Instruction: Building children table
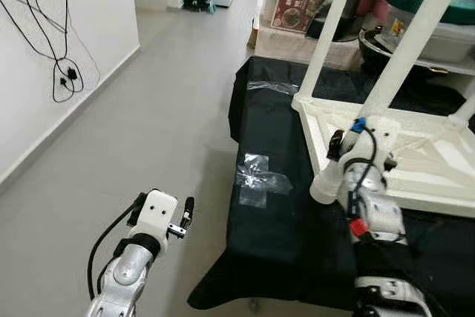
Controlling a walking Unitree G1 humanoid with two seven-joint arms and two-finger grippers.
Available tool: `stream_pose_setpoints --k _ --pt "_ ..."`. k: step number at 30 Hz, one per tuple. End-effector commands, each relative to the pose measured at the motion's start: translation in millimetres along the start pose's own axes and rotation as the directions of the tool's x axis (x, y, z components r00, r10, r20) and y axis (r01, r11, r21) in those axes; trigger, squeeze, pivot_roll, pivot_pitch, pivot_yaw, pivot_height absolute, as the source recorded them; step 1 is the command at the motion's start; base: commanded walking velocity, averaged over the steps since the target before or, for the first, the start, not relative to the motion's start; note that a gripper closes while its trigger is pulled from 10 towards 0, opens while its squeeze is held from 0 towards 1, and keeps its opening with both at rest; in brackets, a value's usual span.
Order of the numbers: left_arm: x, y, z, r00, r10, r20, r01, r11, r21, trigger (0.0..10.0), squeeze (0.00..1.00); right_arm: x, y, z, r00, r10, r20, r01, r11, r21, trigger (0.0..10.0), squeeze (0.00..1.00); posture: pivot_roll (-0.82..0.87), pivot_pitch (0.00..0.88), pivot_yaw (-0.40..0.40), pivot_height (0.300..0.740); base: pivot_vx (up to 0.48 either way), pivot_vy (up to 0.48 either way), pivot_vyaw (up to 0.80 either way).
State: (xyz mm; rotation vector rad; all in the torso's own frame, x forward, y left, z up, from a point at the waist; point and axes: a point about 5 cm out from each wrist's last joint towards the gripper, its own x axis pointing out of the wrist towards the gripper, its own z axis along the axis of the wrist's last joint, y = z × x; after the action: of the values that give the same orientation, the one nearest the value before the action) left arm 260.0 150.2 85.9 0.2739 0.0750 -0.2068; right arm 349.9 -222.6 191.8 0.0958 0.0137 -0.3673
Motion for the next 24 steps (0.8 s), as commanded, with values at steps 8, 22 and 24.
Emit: stream_pose_setpoints --k 8,22,24 --pt "0.9 -3.1 -2 1.000 -0.021 -0.007 0.021 1.000 0.005 10.0 0.00 7.6 -8.6 33 0.752 0.658 -0.033 -0.650 0.732 -0.205 10.0 0.00 0.07 0.000 -0.135 0.740 0.000 0.000 0.00" --pt "2.6 -3.4 -1 1.000 -0.031 -0.003 0.031 0.999 0.011 10.0 0.00 29.6 -28.5 37 0.568 0.784 -0.249 -0.818 0.506 -0.273 9.3 0.00 0.08 0.000 -0.143 0.740 0.000 0.000 0.00" --pt "2.6 -3.4 -1 1.000 -0.029 -0.001 0.029 1.000 0.011 10.0 0.00 29.2 -22.7 38 0.535 0.808 -0.246 -0.840 0.477 -0.259 0.4 0.00 0.09 0.000 -0.145 0.740 0.000 0.000 0.00"
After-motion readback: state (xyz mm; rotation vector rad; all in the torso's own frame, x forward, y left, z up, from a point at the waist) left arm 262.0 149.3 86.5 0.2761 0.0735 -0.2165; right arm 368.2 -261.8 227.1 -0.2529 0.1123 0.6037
